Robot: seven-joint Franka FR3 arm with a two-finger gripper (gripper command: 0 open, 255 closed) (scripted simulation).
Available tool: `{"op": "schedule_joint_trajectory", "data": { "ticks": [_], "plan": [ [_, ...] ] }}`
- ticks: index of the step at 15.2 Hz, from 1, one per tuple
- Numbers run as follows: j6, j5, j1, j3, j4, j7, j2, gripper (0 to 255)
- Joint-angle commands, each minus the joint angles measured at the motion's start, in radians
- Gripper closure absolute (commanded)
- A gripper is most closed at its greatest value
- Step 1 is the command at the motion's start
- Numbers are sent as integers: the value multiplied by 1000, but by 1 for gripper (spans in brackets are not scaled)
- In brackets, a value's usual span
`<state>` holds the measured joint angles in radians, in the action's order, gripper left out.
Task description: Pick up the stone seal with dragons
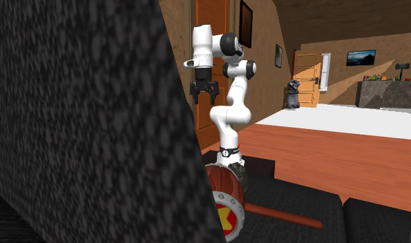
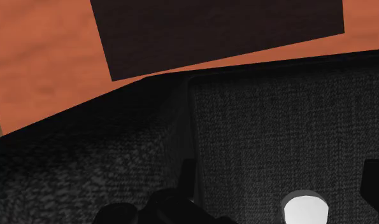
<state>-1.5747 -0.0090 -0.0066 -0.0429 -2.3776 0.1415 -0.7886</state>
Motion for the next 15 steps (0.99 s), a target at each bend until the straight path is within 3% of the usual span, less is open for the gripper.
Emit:
{"op": "schedule_joint_trajectory", "data": {
  "ticks": [1,15],
  "plan": [
    [0,0,0,0,0,0,0,0],
    [-302,135,74,157,98,203,407,0]
  ]
}}
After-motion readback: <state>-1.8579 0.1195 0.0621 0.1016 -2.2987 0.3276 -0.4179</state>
